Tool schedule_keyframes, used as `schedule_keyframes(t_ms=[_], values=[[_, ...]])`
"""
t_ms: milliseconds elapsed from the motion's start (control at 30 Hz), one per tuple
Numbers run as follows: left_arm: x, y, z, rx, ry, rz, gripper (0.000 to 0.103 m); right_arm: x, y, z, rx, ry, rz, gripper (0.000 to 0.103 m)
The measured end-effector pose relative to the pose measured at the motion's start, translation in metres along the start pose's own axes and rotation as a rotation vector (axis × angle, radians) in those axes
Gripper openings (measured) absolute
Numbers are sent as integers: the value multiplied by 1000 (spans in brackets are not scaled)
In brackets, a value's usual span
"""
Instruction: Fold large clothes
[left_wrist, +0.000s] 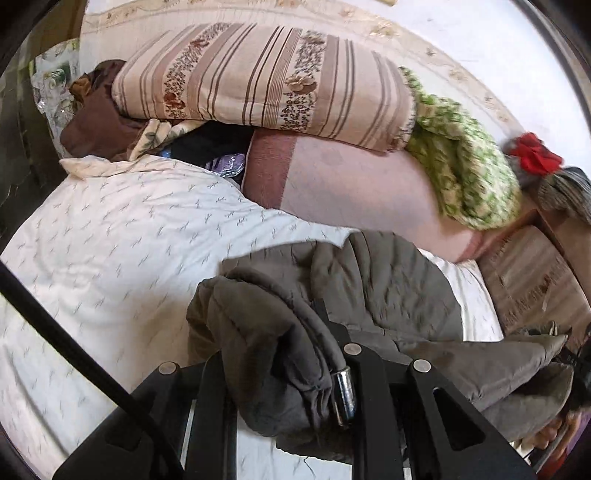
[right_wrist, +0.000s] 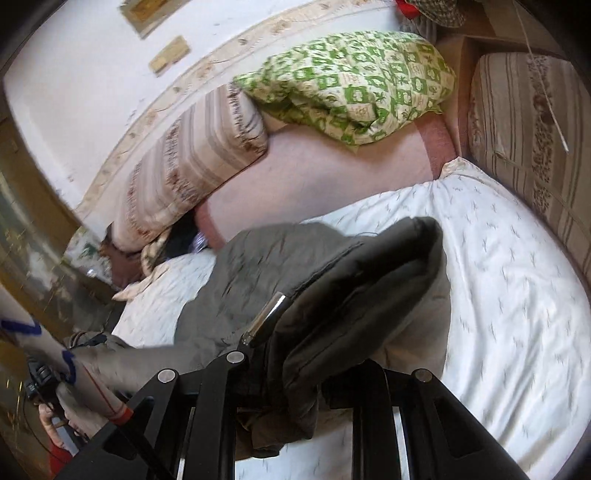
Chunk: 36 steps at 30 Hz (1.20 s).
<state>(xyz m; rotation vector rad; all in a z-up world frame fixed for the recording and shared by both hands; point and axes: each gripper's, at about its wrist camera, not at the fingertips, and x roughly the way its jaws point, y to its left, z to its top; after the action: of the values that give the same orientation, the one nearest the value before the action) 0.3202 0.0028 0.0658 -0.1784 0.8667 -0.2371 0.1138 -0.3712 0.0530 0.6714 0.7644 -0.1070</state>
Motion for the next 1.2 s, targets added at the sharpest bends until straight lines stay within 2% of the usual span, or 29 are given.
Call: schedule_keyframes(t_ms=[233, 400, 500, 633, 767, 900, 933, 967, 1000, 1033, 1067, 1133, 1200], values=[[89, -18, 64, 9, 12, 111, 19, 82, -21, 66, 71, 15, -80, 22], [160, -17, 78, 0, 68, 202, 20, 142, -46, 95, 126, 69, -122, 22], [193, -11, 79, -1, 93, 244, 21, 180, -50, 103, 107, 96, -160, 22], [223, 4, 71, -61, 122, 244, 23, 220, -57, 106, 102, 118, -183, 24], [246, 22, 59, -125, 148, 178, 24, 260, -72, 93, 127, 152, -166, 29], [244, 27, 53, -144, 142, 154, 26, 259, -81, 88, 168, 130, -119, 34], [239, 29, 53, -150, 137, 135, 28, 251, -79, 90, 174, 112, -102, 42], [233, 30, 52, -156, 131, 117, 30, 238, -76, 91, 179, 81, -80, 59], [226, 32, 52, -167, 121, 92, 34, 229, -73, 92, 179, 56, -65, 70], [219, 35, 52, -179, 109, 59, 40, 212, -68, 91, 173, 10, -53, 85], [212, 36, 53, -187, 98, 39, 42, 191, -62, 91, 157, -44, -56, 90], [189, 41, 51, -216, 54, -9, 55, 159, -48, 86, 102, -89, -43, 91], [170, 43, 44, -239, 24, -36, 67, 135, -34, 76, 29, -96, -63, 91]])
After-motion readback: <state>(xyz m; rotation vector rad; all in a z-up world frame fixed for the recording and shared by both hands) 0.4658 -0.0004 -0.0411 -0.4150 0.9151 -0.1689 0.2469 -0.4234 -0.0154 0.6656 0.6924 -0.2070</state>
